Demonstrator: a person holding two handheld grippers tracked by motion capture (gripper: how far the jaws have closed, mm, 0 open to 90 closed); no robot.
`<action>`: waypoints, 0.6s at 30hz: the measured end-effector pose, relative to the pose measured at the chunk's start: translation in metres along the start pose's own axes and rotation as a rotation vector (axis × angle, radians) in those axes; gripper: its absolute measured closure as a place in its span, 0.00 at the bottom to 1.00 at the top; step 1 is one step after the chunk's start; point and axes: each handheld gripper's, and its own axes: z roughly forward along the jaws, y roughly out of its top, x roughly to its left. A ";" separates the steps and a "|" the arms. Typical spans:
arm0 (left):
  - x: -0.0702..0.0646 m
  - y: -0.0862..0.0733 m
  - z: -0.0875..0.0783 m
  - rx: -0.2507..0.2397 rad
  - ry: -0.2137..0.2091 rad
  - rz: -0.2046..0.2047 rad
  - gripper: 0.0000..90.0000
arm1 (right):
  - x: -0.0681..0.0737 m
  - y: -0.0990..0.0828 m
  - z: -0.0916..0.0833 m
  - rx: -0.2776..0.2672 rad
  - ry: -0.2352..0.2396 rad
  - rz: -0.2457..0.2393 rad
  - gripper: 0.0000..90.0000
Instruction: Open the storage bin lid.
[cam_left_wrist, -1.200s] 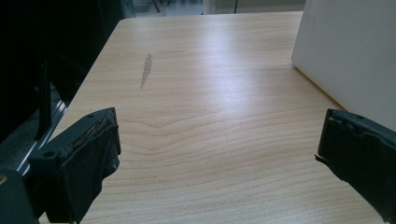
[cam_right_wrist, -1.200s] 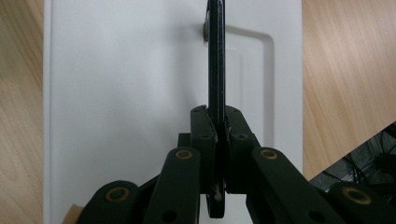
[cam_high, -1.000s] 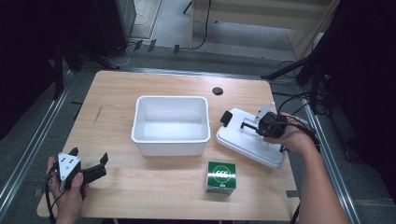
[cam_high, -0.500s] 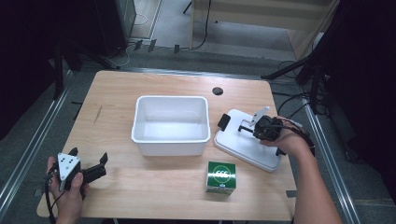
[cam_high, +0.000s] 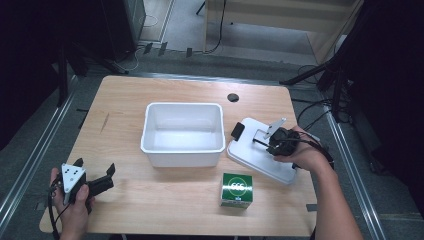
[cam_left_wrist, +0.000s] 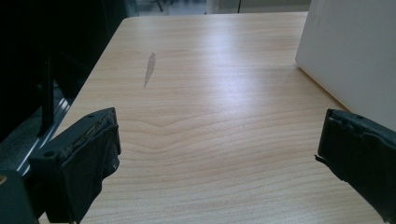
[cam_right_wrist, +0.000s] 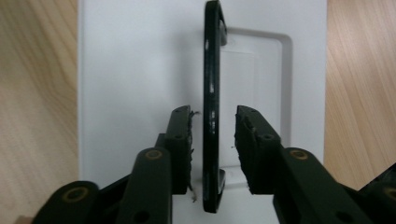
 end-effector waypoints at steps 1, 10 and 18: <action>0.000 0.000 0.000 0.001 0.000 0.001 0.00 | 0.001 0.001 -0.001 0.001 0.010 -0.004 0.71; 0.000 0.000 0.000 0.001 -0.001 0.002 0.00 | 0.009 0.004 -0.015 -0.025 0.044 -0.027 0.54; 0.000 0.000 0.000 0.002 -0.004 0.003 0.00 | 0.017 0.002 -0.029 -0.058 0.046 -0.032 0.40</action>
